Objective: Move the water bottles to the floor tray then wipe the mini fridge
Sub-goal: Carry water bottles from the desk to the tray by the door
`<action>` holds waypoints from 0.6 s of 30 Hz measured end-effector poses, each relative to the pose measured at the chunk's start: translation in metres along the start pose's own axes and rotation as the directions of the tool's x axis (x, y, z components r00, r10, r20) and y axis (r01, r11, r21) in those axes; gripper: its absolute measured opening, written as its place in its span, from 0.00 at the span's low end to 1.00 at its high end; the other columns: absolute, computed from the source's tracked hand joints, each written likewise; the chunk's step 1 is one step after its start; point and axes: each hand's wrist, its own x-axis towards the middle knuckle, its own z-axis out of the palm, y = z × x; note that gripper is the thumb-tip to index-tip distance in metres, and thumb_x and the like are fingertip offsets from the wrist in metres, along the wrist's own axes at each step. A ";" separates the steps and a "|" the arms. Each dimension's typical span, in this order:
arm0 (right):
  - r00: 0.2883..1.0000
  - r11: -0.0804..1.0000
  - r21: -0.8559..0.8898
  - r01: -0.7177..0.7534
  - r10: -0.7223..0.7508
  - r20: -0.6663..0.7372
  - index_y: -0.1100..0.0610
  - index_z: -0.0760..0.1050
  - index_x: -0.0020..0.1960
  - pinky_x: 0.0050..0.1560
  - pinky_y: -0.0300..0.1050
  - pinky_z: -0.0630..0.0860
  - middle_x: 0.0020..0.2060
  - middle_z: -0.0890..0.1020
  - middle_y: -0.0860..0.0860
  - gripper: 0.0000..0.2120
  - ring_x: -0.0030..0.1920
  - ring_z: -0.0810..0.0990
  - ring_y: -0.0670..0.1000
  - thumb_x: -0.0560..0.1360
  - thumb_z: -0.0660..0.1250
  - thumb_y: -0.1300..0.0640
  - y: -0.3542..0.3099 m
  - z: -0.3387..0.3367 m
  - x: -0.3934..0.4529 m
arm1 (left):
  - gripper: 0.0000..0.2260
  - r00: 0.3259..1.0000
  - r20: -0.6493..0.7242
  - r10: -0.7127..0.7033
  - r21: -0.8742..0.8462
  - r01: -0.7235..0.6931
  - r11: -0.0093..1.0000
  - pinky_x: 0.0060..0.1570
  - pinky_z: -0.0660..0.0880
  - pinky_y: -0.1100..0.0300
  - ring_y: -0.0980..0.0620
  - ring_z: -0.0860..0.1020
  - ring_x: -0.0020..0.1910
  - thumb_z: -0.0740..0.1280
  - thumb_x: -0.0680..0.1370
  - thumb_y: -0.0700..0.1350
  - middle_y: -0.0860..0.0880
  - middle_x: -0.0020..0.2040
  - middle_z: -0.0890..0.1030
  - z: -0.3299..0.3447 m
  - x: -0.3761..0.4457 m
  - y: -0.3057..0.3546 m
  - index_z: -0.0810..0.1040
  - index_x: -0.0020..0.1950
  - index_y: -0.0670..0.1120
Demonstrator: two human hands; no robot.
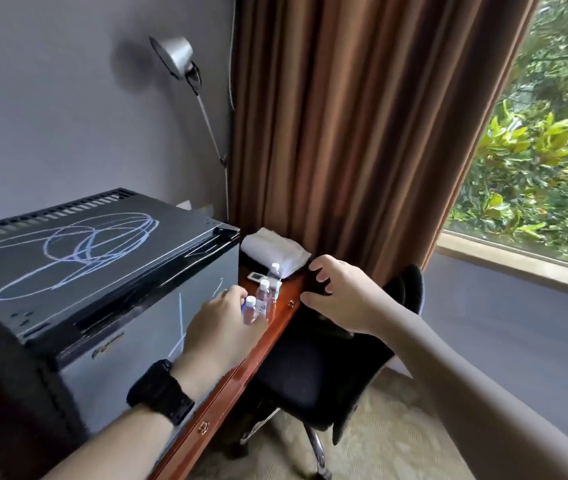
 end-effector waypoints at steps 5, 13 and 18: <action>0.996 0.999 0.032 0.035 -0.037 0.083 0.53 0.70 0.67 0.56 0.53 0.77 0.58 0.78 0.52 0.26 0.53 0.79 0.55 0.73 0.72 0.45 0.040 0.027 0.103 | 0.23 0.994 -0.003 -0.112 -0.012 0.112 0.994 0.44 0.75 0.56 0.49 0.76 0.50 0.62 0.75 0.66 0.51 0.53 0.78 0.050 0.067 -0.010 0.71 0.58 0.48; 0.984 0.987 0.155 0.036 -0.062 0.165 0.54 0.71 0.65 0.55 0.51 0.76 0.55 0.79 0.52 0.21 0.54 0.77 0.52 0.75 0.69 0.47 0.107 0.089 0.206 | 0.19 0.940 0.025 -0.342 -0.103 0.342 0.934 0.47 0.78 0.54 0.49 0.78 0.50 0.67 0.73 0.58 0.53 0.53 0.78 0.123 0.119 -0.028 0.70 0.60 0.52; 0.968 0.977 0.213 0.031 -0.083 0.238 0.56 0.72 0.62 0.54 0.48 0.74 0.54 0.78 0.52 0.18 0.54 0.77 0.53 0.77 0.67 0.48 0.160 0.136 0.269 | 0.19 0.872 -0.001 -0.489 -0.177 0.481 0.859 0.52 0.77 0.52 0.46 0.78 0.56 0.69 0.72 0.54 0.51 0.56 0.79 0.182 0.151 -0.034 0.69 0.61 0.51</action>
